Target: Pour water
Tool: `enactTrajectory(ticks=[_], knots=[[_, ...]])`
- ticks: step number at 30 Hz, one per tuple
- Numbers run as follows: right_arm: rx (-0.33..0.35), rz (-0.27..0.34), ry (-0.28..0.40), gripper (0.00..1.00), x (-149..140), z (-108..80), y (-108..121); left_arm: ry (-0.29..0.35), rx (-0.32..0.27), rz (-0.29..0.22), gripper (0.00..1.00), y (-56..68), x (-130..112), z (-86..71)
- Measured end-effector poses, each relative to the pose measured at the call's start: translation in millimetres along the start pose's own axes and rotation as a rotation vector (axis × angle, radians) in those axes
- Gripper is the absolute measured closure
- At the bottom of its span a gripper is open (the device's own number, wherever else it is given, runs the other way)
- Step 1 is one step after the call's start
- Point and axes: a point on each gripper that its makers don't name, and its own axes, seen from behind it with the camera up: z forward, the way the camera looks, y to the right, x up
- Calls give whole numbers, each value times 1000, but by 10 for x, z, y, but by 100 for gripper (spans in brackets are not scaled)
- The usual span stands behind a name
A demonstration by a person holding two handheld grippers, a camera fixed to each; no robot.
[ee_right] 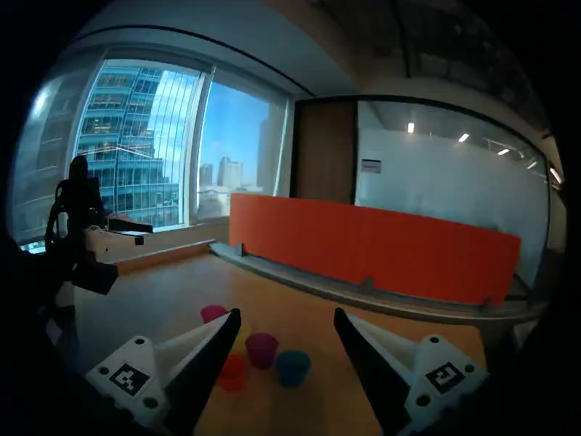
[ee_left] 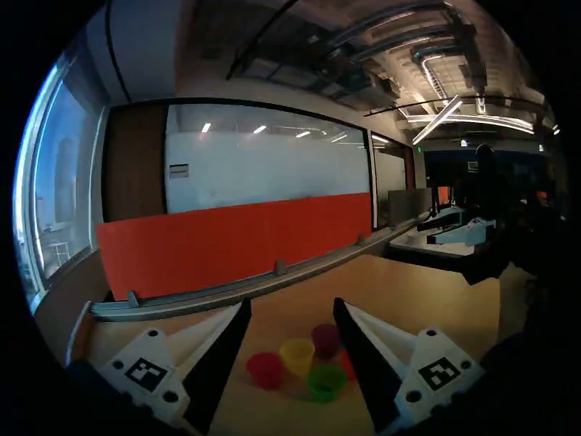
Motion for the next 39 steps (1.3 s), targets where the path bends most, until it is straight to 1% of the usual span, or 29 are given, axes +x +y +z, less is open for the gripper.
enactTrajectory(ticks=[5, 9, 18, 23, 27, 35, 39], knots=[[15, -17, -41, 1, -101, 7, 10, -26, -36, 17, 17, 70, -77, 34], [20, -28, -65, 1, -161, 19, 26, -41, -60, 23, 17, 100, -135, 62], [50, -37, -120, 1, -316, 55, -4, -73, -105, 6, 17, 150, -300, 113], [64, -45, -150, 1, -417, 93, -19, -98, -118, 14, 17, 174, -431, 139], [73, -39, -171, 1, -500, 124, -17, -121, -135, 16, 17, 217, -550, 166], [86, -28, -204, 1, -645, 201, 5, -162, -157, 18, 17, 234, -772, 248], [93, -31, -221, 1, -717, 244, 4, -178, -174, 15, 17, 265, -862, 276]])
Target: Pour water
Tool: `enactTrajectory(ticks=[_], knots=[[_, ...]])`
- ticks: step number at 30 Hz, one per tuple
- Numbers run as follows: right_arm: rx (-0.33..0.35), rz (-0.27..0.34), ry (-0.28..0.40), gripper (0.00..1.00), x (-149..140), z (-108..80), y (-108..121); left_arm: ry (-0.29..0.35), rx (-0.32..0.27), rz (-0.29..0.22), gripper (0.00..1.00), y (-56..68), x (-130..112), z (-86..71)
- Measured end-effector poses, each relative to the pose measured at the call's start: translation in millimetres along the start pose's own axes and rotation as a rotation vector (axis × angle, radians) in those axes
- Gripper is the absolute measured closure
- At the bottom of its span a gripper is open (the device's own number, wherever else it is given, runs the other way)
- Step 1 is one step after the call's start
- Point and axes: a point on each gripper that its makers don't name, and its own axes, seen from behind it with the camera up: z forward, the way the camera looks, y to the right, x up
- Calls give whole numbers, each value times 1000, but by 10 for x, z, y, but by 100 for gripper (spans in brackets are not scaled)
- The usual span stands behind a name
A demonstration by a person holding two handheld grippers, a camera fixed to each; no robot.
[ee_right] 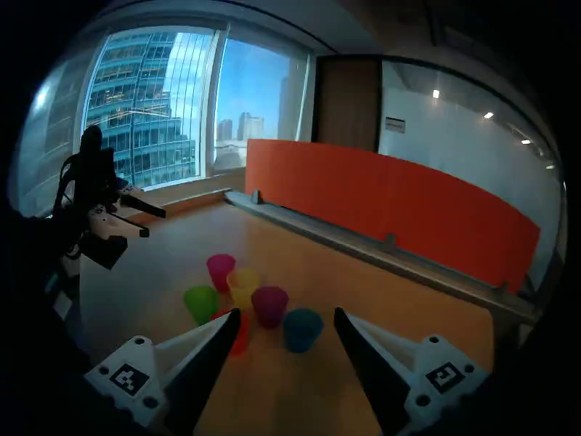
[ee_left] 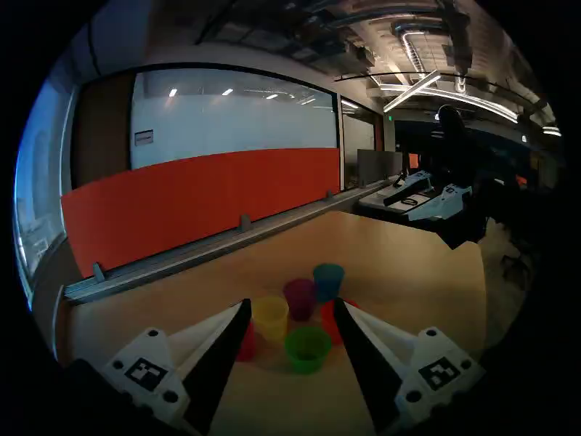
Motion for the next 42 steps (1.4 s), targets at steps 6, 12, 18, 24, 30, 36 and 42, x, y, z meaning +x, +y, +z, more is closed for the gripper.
enactTrajectory(ticks=[6, 12, 18, 24, 30, 36, 42], knots=[[5, -3, -20, 1, -95, 89, 25, -26, -27, 7, 17, 61, -142, 82], [12, -2, -42, 1, -216, 185, 46, -52, -45, 5, 17, 102, -276, 174], [10, -2, -59, 1, -321, 273, 99, -83, -68, 17, 17, 167, -428, 264], [14, 2, -72, 1, -415, 364, 132, -113, -75, 28, 17, 187, -588, 344], [12, 3, -84, 1, -503, 455, 166, -139, -85, 27, 16, 203, -743, 407], [18, 13, -93, 1, -571, 538, 179, -169, -94, 35, 17, 224, -911, 472], [18, 13, -106, 1, -624, 600, 201, -196, -101, 42, 17, 229, -1064, 546]])
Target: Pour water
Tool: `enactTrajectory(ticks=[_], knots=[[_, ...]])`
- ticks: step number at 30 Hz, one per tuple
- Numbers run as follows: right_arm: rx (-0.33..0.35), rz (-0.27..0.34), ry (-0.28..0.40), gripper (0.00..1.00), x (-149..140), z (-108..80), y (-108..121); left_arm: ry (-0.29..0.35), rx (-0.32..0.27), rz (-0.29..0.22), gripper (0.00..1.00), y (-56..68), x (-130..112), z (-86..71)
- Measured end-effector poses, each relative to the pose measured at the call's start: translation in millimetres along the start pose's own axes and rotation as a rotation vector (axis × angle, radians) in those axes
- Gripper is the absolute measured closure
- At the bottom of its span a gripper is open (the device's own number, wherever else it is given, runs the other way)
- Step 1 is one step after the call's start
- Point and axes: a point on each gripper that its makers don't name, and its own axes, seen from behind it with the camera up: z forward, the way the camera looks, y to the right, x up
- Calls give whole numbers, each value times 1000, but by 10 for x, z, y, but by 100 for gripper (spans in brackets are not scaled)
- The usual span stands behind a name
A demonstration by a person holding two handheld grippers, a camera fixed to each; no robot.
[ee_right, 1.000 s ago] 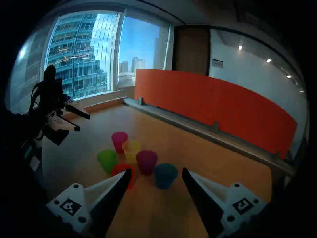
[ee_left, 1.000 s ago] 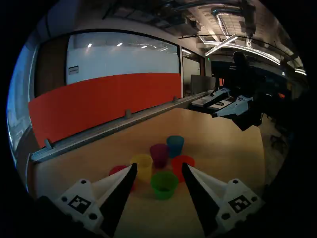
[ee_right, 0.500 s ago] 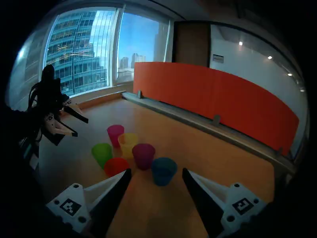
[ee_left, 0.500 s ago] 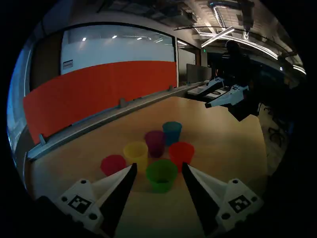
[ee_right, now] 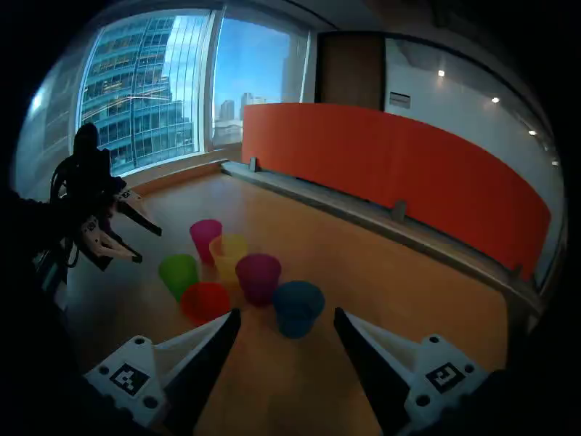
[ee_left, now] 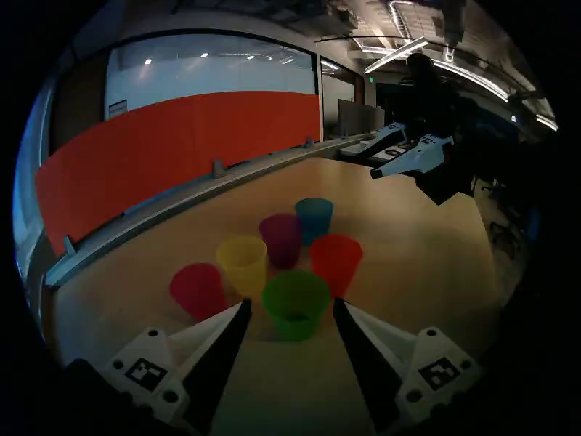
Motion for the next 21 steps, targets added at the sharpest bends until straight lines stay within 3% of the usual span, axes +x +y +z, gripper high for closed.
enactTrajectory(ticks=[21], knots=[[23, 9, -27, 1, -80, 226, 22, -111, -40, 36, 17, 20, -358, 356]])
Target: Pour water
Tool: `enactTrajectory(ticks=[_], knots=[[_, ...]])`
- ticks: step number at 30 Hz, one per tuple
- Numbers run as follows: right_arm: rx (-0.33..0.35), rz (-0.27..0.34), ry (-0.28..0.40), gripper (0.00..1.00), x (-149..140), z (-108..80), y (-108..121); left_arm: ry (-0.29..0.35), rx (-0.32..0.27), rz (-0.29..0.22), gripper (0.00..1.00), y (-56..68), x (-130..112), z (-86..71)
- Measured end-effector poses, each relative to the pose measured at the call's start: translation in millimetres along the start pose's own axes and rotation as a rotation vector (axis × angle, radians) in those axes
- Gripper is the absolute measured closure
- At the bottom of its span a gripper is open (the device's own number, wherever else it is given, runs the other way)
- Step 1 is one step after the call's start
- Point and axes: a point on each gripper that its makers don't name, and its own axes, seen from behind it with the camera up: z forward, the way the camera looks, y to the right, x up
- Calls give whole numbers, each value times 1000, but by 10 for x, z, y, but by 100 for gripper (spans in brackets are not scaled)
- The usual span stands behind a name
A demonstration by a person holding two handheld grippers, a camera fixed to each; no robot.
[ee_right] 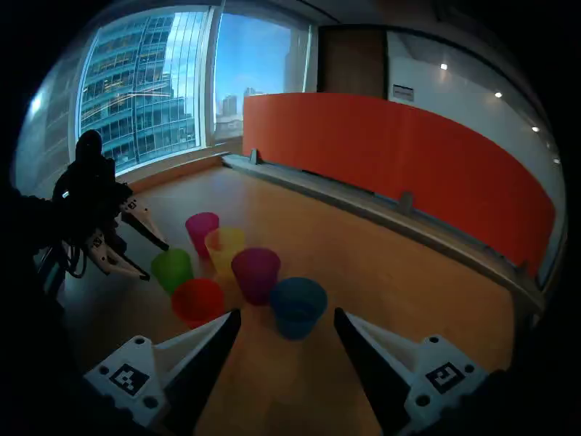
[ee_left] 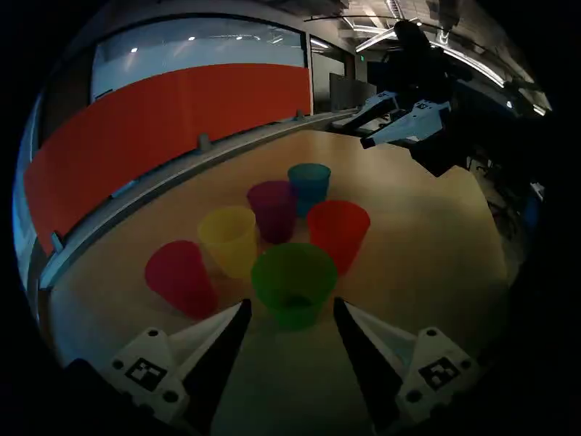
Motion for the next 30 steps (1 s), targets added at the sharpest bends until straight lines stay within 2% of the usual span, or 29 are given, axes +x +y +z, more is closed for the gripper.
enactTrajectory(ticks=[11, 30], knots=[[5, 9, -11, 1, -40, 78, 39, -40, -18, 5, 16, -32, -93, 185], [13, 22, -24, 1, -118, 169, 76, -63, -59, 20, 16, 43, -100, 438]])
